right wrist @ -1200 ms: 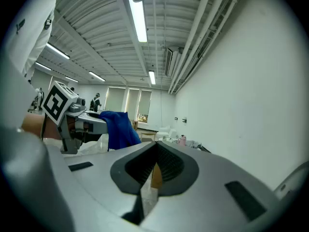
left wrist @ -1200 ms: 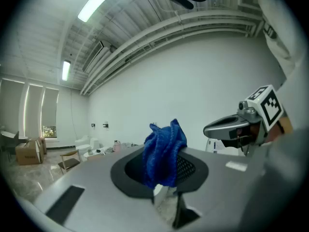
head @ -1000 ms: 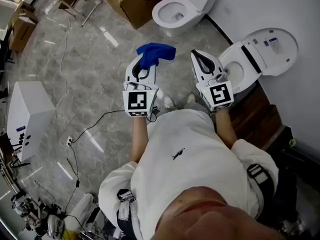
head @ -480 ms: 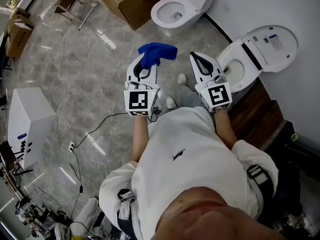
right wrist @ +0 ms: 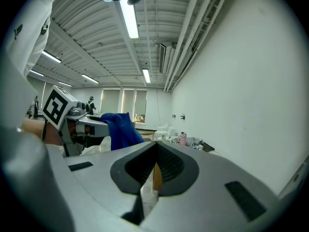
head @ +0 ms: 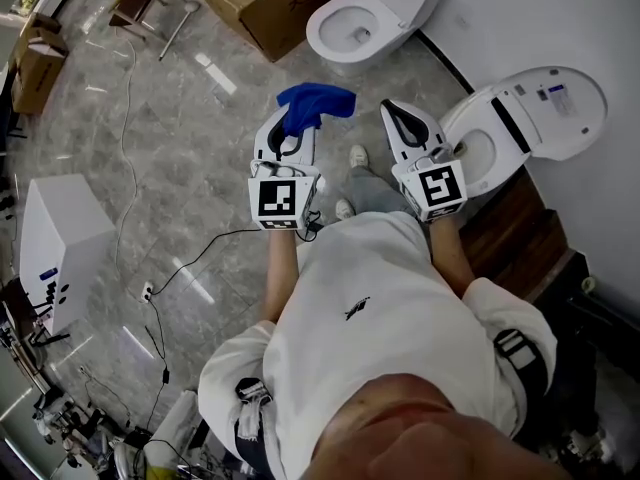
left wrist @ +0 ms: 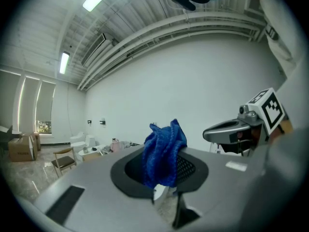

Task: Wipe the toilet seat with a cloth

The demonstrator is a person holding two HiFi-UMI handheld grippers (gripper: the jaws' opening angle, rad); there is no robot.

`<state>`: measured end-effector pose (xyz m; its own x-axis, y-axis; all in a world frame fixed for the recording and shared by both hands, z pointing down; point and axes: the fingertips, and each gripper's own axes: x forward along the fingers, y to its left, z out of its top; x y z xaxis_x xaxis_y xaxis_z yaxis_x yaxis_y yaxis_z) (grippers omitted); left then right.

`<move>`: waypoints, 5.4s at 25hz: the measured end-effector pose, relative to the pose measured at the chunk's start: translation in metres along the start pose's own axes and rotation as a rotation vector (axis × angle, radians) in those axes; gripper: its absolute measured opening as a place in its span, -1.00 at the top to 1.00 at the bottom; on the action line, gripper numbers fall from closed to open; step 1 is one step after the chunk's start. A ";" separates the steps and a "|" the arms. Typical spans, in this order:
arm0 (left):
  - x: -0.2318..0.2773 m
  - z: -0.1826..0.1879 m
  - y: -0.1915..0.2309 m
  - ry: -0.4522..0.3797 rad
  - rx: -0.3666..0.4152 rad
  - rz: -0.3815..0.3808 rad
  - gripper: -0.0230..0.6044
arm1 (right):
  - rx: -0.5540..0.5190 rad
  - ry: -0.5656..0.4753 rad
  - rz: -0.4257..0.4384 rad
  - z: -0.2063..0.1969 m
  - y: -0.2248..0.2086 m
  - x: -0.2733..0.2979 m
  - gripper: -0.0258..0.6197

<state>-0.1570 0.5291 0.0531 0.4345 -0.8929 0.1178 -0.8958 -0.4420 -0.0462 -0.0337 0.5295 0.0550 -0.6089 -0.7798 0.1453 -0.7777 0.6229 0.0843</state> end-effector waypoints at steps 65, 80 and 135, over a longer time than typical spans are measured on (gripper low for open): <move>0.589 -0.190 0.232 0.333 -0.058 -0.311 0.69 | 0.308 0.329 -0.232 -0.204 -0.350 0.442 0.93; 0.689 -0.327 0.213 0.438 -0.071 -0.357 0.69 | 0.380 0.411 -0.251 -0.344 -0.399 0.497 0.93; 0.860 -0.621 0.142 0.748 0.032 -0.386 0.69 | 0.501 0.506 -0.203 -0.578 -0.470 0.531 0.93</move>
<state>0.0316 -0.2482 0.7643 0.5233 -0.3911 0.7571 -0.6889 -0.7171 0.1058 0.0984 -0.1419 0.6625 -0.3936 -0.6772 0.6217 -0.9190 0.2726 -0.2849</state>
